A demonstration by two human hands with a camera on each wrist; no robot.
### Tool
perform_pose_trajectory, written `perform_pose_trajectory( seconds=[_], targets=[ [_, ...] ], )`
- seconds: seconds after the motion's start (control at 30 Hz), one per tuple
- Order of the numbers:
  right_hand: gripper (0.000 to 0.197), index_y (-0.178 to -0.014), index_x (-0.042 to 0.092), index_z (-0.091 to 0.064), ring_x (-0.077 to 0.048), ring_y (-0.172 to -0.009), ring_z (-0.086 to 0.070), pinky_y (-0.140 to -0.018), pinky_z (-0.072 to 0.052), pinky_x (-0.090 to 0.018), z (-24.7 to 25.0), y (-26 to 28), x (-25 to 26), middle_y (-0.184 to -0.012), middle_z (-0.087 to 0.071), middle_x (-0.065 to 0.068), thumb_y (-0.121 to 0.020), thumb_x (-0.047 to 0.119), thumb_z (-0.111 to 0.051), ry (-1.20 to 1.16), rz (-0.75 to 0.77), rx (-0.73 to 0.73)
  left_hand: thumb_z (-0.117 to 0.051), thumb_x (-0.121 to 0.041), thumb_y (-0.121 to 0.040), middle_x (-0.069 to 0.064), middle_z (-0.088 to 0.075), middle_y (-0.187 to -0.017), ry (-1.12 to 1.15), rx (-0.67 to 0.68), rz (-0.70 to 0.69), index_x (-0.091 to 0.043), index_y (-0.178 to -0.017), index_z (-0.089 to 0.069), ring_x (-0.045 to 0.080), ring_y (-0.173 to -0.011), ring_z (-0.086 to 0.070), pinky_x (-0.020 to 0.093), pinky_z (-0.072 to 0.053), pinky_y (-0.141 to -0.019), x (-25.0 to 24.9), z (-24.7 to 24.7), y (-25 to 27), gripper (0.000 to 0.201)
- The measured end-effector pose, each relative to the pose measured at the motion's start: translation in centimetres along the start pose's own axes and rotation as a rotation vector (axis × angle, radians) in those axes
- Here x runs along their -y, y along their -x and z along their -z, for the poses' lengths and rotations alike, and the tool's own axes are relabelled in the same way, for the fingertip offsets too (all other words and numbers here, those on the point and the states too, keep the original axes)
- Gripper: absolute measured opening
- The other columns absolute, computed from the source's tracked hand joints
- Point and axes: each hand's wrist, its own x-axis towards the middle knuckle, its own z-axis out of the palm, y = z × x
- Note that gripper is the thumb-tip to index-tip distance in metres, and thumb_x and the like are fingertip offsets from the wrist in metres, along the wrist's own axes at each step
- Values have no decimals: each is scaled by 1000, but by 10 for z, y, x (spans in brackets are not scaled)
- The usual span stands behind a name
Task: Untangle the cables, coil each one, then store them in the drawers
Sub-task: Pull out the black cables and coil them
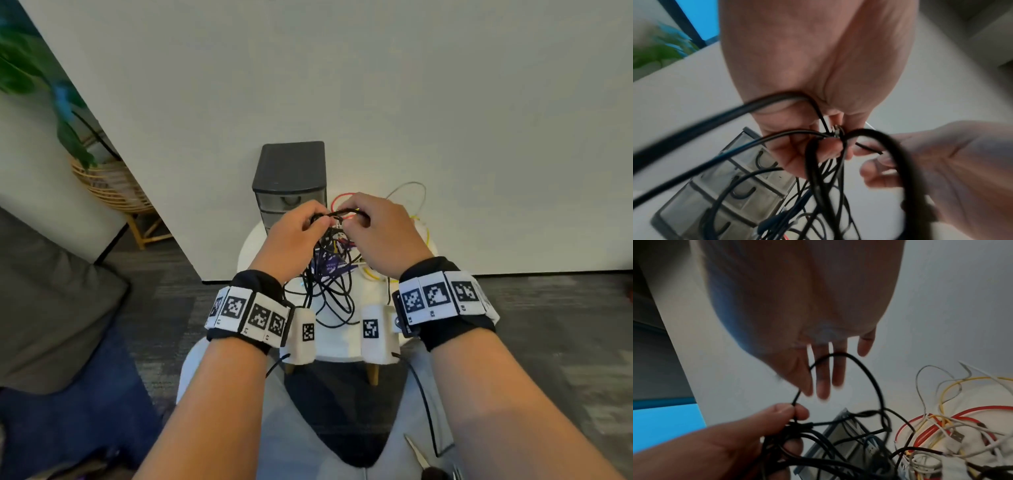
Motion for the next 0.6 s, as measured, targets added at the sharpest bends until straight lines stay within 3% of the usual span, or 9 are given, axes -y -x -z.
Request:
perform_pose_trajectory(
  seconds=[0.07, 0.17, 0.27, 0.33, 0.37, 0.43, 0.5, 0.53, 0.6],
  targets=[
    [13, -94, 21, -71, -12, -81, -62, -77, -46, -33, 2, 9, 4, -83, -68, 6, -95, 25, -58, -25, 60, 19, -52, -28, -105, 13, -68, -95, 26, -9, -13, -24, -102, -65, 33, -91, -62, 52, -50, -86, 1, -4, 11, 14],
    [16, -85, 15, -71, -7, -74, -56, -70, -43, -23, 8, 13, -1, -77, -65, 7, -96, 21, -60, -121, 26, -132, -52, -30, -105, 9, -69, -97, 75, -4, -28, -28, -106, -64, 30, -90, -65, 51, -54, -84, -1, -3, 22, 12],
    [18, -81, 25, -69, -9, -75, -57, -75, -48, -33, 15, 7, -17, -82, -68, 8, -92, 26, -56, -357, -197, -443, -50, -36, -104, 14, -68, -100, 78, -38, -19, -36, -105, -63, 34, -91, -64, 57, -56, -85, 0, 2, 25, 12],
    [20, -88, 29, -69, -9, -80, -56, -79, -50, -38, 20, 8, -19, -89, -66, 8, -94, 19, -53, -332, -237, -528, -51, -41, -101, 15, -68, -103, 81, -49, -22, -40, -102, -63, 37, -92, -63, 60, -55, -85, 1, 2, 26, 12],
    [24, -99, 32, -69, -10, -90, -56, -86, -49, -40, 22, 10, -18, -99, -64, 7, -95, 14, -52, -245, -226, -507, -51, -39, -102, 12, -68, -101, 86, -54, -19, -39, -102, -63, 34, -90, -64, 59, -56, -84, 1, 0, 26, 12],
    [41, -124, 40, -60, -14, -116, -47, -99, -38, -42, 24, 16, -9, -123, -54, 8, -94, 13, -55, 13, -172, -338, -50, -31, -105, -1, -69, -93, 97, -79, -7, -33, -102, -63, 14, -79, -63, 47, -57, -76, 4, -3, 24, 13],
    [45, -132, 43, -56, -14, -129, -39, -105, -27, -45, 22, 20, 0, -133, -49, 11, -92, 22, -59, 228, -90, -102, -51, -27, -106, -12, -65, -86, 112, -89, -7, -29, -103, -64, -1, -70, -57, 32, -50, -71, 5, -5, 22, 14],
    [36, -127, 41, -60, -12, -125, -42, -106, -27, -45, 19, 20, 1, -128, -53, 15, -93, 28, -59, 259, -46, -10, -51, -27, -106, -12, -64, -86, 112, -96, -11, -29, -104, -64, -2, -69, -56, 30, -48, -71, 5, -7, 21, 13],
    [17, -104, 31, -69, -11, -102, -55, -100, -38, -47, 14, 19, 2, -101, -65, 17, -96, 36, -55, 179, 15, 47, -52, -28, -105, -10, -65, -89, 106, -99, -23, -29, -106, -64, 3, -75, -59, 32, -50, -72, 5, -8, 21, 12]
  ],
)
